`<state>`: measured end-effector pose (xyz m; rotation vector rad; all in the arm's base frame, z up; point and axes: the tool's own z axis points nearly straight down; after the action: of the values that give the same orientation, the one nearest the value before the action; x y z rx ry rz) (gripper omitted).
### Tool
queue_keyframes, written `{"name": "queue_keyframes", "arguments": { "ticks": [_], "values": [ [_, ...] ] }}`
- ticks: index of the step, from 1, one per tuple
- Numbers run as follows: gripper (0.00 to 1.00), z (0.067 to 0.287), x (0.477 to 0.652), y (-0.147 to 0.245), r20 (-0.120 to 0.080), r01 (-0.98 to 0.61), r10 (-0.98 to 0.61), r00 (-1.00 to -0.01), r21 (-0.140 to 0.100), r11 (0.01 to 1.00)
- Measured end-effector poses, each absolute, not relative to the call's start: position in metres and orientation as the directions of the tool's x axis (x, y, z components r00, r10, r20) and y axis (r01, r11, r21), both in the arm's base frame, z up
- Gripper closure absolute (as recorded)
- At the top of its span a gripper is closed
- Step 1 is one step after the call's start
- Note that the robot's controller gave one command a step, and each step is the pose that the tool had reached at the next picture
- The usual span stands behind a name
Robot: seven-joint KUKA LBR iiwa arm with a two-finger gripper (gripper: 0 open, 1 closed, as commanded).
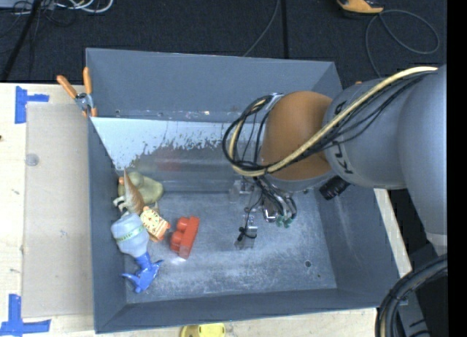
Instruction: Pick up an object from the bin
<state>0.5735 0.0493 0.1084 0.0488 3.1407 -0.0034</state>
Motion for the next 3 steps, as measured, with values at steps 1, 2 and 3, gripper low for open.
{"name": "queue_keyframes", "arguments": {
  "ticks": [1, 2, 3],
  "values": [
    [0.0, 0.09, 0.574, 0.088, 0.008, 0.003, 0.003, -1.0, 0.002, 1.0],
    [0.0, 0.084, 0.591, 0.11, 0.0, -0.075, -0.075, -0.997, -0.001, 0.997],
    [1.0, 0.069, 0.531, 0.143, 0.01, -0.235, -0.236, -0.972, 0.004, 0.972]
  ]
}}
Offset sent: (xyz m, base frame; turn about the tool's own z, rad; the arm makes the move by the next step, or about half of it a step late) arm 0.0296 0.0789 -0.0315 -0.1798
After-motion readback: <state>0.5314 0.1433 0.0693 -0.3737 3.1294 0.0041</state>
